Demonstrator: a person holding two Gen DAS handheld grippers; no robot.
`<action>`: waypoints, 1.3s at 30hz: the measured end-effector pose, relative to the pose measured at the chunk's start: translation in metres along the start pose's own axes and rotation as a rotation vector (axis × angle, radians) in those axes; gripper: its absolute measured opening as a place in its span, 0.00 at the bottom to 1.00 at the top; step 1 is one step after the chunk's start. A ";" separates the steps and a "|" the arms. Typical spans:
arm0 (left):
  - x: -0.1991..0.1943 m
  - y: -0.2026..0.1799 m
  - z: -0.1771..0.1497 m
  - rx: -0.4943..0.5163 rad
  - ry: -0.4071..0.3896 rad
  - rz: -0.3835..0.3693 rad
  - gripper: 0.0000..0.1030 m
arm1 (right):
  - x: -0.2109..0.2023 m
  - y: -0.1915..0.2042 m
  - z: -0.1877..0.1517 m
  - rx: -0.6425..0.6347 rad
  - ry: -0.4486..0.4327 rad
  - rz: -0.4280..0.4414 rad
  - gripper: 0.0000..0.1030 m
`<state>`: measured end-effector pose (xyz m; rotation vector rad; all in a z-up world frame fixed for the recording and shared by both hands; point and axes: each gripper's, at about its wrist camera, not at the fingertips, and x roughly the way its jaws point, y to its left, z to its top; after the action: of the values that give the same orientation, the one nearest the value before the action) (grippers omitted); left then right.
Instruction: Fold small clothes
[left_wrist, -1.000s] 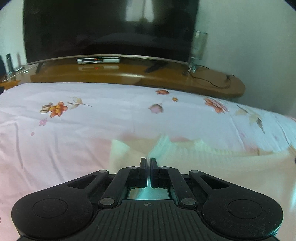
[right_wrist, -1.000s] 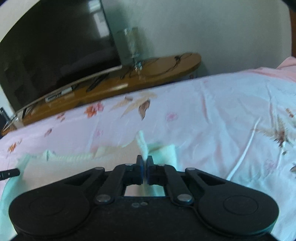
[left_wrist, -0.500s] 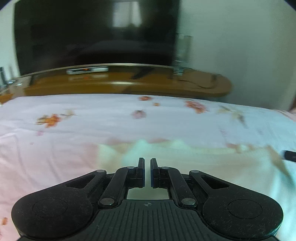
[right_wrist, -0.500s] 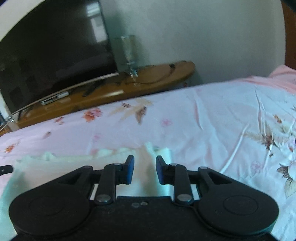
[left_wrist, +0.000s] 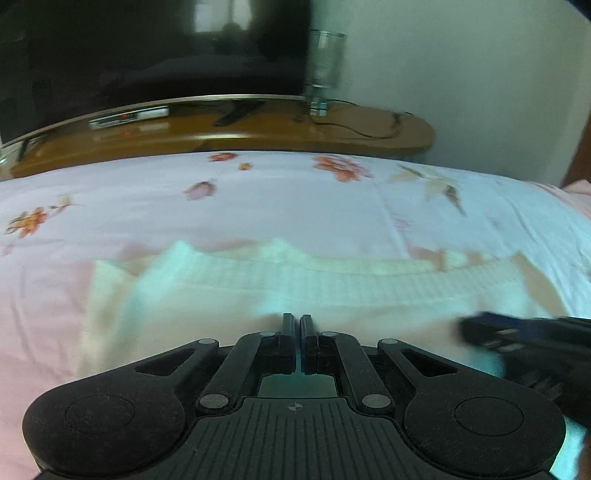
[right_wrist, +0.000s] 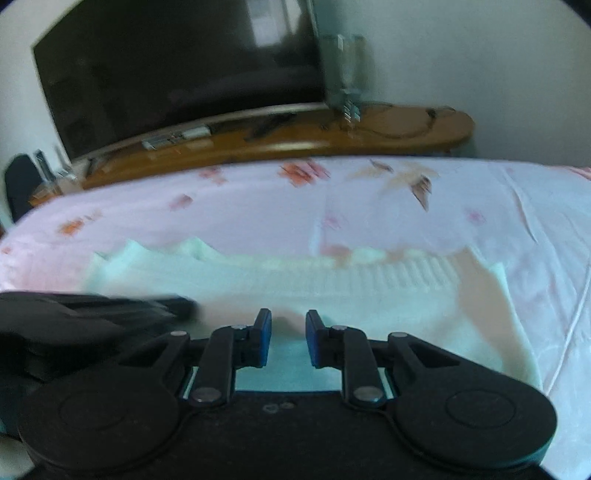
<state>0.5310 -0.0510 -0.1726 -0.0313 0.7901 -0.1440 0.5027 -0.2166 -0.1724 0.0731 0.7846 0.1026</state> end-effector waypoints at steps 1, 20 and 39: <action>-0.001 0.005 -0.001 -0.003 -0.001 0.008 0.03 | -0.002 -0.008 -0.002 0.008 -0.009 -0.020 0.16; -0.046 0.033 -0.014 -0.037 0.001 0.094 0.03 | -0.039 -0.073 -0.006 0.131 -0.004 -0.174 0.23; -0.072 -0.005 -0.064 -0.051 0.056 0.001 0.03 | -0.078 0.022 -0.049 0.015 -0.017 -0.036 0.25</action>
<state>0.4351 -0.0437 -0.1669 -0.0753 0.8494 -0.1246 0.4121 -0.2030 -0.1498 0.0745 0.7690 0.0621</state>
